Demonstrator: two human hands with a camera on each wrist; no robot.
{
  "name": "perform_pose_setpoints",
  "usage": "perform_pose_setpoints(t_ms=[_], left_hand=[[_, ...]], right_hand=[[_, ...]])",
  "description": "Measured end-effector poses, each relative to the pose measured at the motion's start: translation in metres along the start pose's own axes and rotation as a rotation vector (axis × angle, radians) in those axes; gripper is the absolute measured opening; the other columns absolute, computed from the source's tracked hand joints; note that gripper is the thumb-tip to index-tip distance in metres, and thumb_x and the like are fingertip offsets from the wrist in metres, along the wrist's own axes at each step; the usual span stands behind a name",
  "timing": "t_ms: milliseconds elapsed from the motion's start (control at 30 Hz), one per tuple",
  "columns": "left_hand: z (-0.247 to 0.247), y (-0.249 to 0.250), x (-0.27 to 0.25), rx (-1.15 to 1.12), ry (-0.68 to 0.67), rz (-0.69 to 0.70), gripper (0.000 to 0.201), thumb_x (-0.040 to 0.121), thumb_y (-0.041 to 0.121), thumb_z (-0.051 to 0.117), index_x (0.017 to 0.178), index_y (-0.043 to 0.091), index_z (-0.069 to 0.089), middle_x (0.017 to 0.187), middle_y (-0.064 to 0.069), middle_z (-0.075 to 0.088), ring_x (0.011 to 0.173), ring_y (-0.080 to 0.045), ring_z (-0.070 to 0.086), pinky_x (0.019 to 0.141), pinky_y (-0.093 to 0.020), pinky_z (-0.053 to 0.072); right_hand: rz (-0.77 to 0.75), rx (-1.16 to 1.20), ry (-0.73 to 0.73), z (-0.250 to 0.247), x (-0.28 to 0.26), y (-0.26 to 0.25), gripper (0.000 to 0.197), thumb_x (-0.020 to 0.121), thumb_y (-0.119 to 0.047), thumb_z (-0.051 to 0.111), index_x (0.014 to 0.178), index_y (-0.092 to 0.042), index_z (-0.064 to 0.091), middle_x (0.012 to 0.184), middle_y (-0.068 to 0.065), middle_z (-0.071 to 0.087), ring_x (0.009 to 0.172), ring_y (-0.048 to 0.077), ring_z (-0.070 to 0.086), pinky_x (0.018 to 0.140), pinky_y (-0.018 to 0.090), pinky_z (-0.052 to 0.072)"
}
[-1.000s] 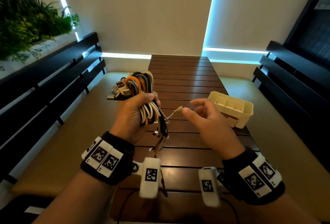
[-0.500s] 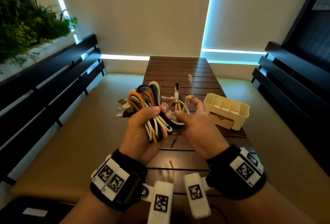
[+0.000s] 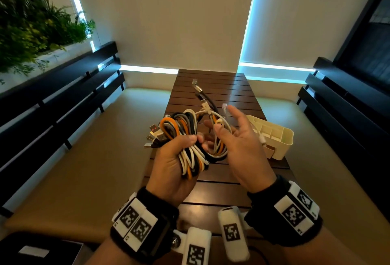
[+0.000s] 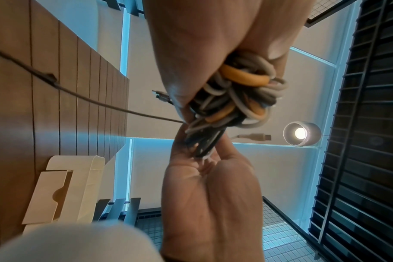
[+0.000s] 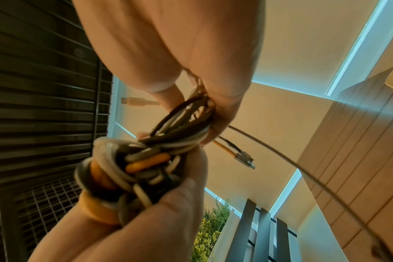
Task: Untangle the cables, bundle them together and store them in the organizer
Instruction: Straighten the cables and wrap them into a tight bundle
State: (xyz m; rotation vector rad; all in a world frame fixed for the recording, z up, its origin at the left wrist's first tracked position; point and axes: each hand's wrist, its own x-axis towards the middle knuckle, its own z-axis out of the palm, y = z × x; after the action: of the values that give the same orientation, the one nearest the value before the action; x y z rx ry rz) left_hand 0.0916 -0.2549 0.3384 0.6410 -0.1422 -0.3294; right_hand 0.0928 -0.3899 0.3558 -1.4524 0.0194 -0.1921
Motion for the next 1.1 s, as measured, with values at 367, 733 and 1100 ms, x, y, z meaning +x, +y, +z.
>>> perform_pose_setpoints(t_ms=[367, 733, 1100], left_hand=[[0.009, -0.006, 0.000, 0.188, 0.181, 0.075, 0.037, 0.074, 0.012, 0.066, 0.105, -0.008, 0.063, 0.078, -0.018, 0.061, 0.060, -0.024, 0.061, 0.050, -0.030, 0.050], [0.009, -0.009, -0.003, 0.246, 0.117, 0.056, 0.037, 0.072, 0.011, 0.065, 0.103, -0.008, 0.065, 0.075, -0.017, 0.061, 0.064, -0.026, 0.060, 0.058, -0.034, 0.052], [0.012, -0.013, -0.001, 0.305, 0.129, 0.090, 0.042, 0.073, 0.010, 0.067, 0.110, -0.008, 0.061, 0.081, -0.018, 0.061, 0.065, -0.023, 0.065, 0.055, -0.032, 0.054]], right_hand=[[-0.061, -0.174, -0.105, -0.002, -0.012, -0.008, 0.062, 0.094, -0.008, 0.060, 0.143, -0.040, 0.040, 0.106, 0.001, 0.069, 0.088, 0.011, 0.071, 0.070, 0.021, 0.057], [-0.058, -0.059, 0.035, 0.000, -0.014, -0.009, 0.031, 0.100, -0.017, 0.055, 0.126, -0.030, 0.048, 0.101, 0.008, 0.073, 0.081, 0.019, 0.075, 0.063, 0.032, 0.060], [-0.195, -0.387, 0.043, -0.007, -0.015, -0.010, 0.011, 0.100, -0.026, 0.055, 0.110, -0.025, 0.060, 0.089, -0.008, 0.070, 0.077, 0.000, 0.069, 0.064, 0.021, 0.058]])
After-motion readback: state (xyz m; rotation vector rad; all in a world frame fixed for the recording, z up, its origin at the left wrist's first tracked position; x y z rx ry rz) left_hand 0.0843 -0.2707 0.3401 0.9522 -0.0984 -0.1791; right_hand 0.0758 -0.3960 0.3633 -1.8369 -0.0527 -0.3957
